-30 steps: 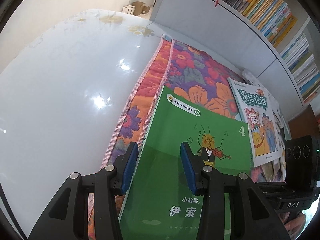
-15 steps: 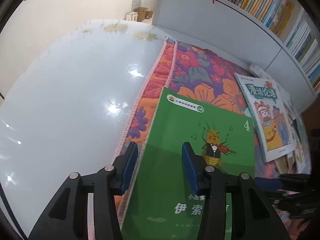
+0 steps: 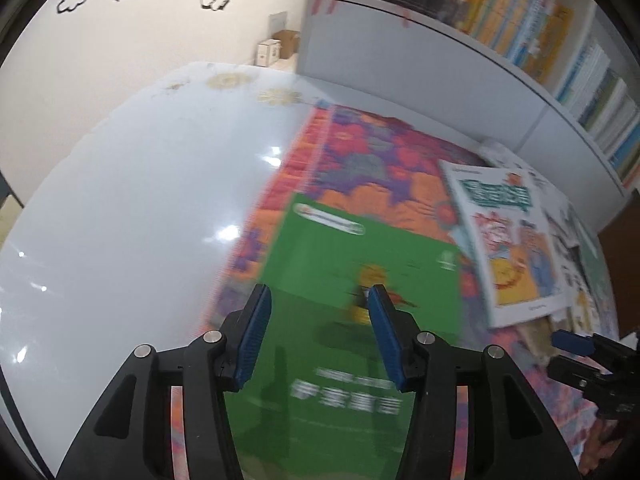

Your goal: Organize books

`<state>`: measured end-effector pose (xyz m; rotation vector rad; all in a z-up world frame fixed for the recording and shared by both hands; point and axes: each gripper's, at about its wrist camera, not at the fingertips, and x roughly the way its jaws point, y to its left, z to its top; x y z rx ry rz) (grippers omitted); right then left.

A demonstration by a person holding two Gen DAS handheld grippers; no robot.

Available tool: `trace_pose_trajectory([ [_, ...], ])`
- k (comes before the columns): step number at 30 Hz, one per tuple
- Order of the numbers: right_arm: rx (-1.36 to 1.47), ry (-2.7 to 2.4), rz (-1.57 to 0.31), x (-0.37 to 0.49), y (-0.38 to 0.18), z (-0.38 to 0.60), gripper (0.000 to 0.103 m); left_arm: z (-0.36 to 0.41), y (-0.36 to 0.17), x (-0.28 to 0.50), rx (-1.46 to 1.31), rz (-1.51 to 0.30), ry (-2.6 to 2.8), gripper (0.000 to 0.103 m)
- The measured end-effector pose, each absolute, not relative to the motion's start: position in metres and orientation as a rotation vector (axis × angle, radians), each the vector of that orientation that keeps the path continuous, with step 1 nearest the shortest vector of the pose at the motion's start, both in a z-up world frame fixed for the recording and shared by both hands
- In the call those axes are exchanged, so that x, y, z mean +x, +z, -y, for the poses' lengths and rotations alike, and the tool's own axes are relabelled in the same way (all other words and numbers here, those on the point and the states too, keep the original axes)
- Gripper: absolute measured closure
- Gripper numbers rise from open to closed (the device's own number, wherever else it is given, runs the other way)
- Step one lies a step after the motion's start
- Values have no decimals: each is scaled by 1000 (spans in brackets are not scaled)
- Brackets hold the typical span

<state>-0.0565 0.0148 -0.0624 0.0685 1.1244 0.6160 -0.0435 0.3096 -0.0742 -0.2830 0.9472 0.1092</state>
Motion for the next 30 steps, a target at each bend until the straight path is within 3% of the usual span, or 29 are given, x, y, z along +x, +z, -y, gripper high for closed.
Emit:
trace_pose_trajectory([
  [9,137,538,-1095,-63,-56,61,30,-226,-61,-37,-233,-948,5,55],
  [19,282,493,-988,-43,-60,141,30,-162,-95,5,-236,-1005,36,55],
  [30,344,483,-894,21,-78,99,32,-163,-117,15,-303,-992,-62,53],
])
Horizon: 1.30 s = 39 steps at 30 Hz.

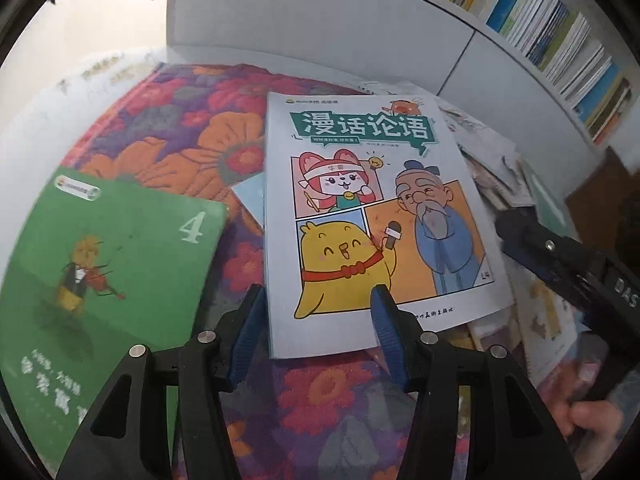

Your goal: Organize books

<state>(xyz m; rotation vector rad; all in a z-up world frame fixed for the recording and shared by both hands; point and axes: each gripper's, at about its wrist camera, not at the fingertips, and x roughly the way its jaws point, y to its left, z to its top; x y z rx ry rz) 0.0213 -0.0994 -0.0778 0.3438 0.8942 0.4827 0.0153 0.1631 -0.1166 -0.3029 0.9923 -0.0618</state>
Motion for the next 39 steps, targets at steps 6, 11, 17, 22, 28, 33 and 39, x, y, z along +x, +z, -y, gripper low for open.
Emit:
trace_pose_trajectory([
  [6,302,502,-820,9,-88,93,47,-160,-118,14,-292,-974,-72,52],
  [11,165,475,-792,-5,-86,75,47,-159,-119,12,-283,-946,-67,51],
  [17,184,487,-798,0,-89,77,47,-157,-118,9,-279,-913,-56,50],
  [22,161,478,-798,1,-90,73,47,-157,-118,7,-285,-907,-53,50],
  [28,154,475,-797,2,-90,72,47,-157,-118,7,-288,-905,-51,50],
  [33,144,458,-799,1,-90,71,57,-152,-116,7,-259,-913,-35,50],
  [39,116,409,-844,-4,-88,75,64,-138,-110,-2,-193,-961,-61,52],
])
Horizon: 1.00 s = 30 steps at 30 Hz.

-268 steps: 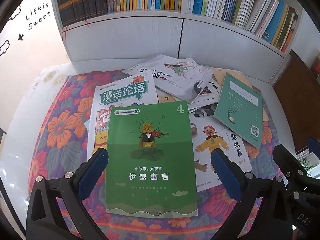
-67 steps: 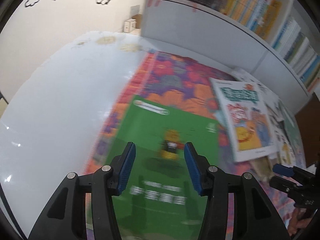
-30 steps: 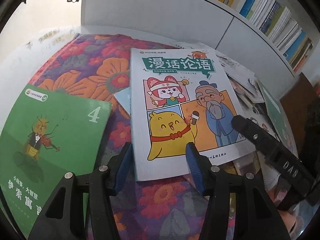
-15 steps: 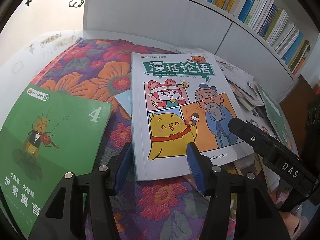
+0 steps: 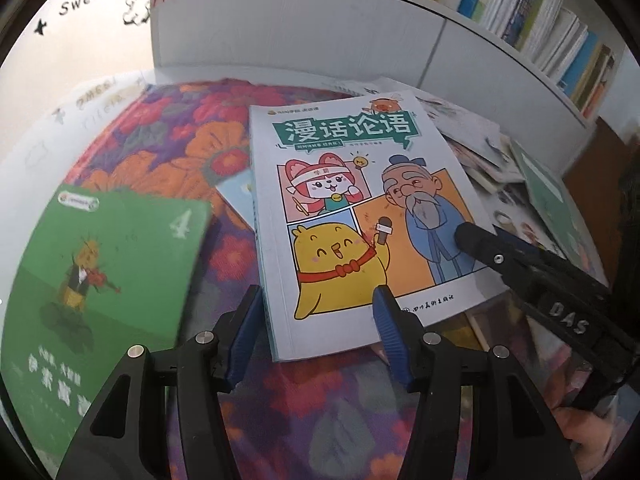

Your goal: Organize books

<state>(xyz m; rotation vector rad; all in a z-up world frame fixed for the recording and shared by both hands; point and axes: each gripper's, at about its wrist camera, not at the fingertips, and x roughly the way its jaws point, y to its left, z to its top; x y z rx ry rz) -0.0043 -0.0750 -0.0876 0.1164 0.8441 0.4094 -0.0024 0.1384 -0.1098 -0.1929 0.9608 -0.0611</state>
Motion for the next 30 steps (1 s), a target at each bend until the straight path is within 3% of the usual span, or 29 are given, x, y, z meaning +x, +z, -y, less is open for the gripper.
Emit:
trace_pose_trajectory([
  [18,130,564,-1151,-180,-94,145,64,-97,-107,-171,-130,-1106,-270,52],
  [28,295,686,-1214,-108,-108,152,68,-131,-115,-130,-301,-1108,-281,70],
  [30,320,687,-1207,-95,-110,148,73,-138,-117,-122,-357,-1108,-284,73],
])
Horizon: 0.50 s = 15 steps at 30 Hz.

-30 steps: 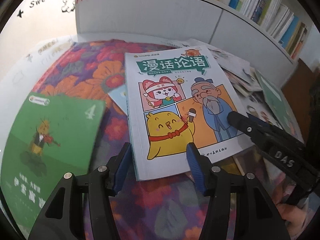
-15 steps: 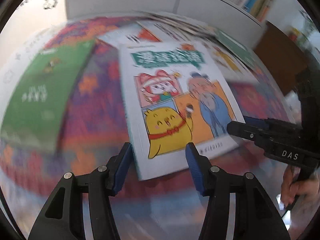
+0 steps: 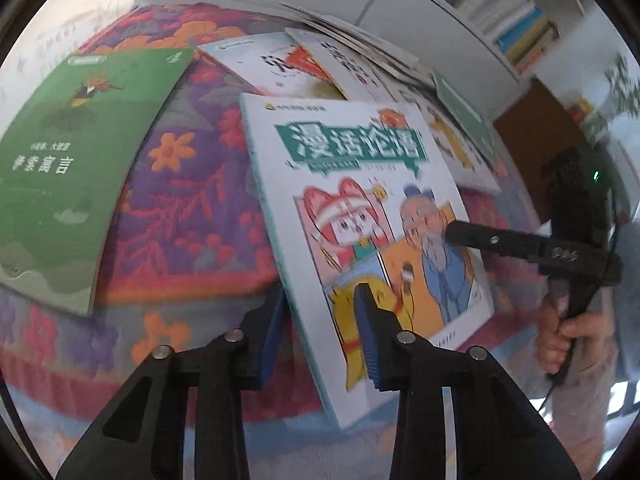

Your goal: Organize books

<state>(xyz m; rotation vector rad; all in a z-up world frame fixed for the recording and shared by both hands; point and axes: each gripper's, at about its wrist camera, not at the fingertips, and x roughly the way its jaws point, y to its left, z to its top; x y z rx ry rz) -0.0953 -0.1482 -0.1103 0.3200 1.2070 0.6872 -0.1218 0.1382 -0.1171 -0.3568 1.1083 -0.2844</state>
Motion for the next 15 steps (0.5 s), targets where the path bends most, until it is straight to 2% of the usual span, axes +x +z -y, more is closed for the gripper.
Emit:
trace_pose_trajectory([
  [1,312,678,-1198,-92,-110,146,77,-141,-118,-118,-378,-1113,-285,73],
  [12,395,762,-1091,-105,-120,163,79,-135,-120,-87,-337,-1016,-259,69],
  [15,441,791,-1058,-108,-125,170,79,-144,-124,-92,-398,-972,-291,70],
])
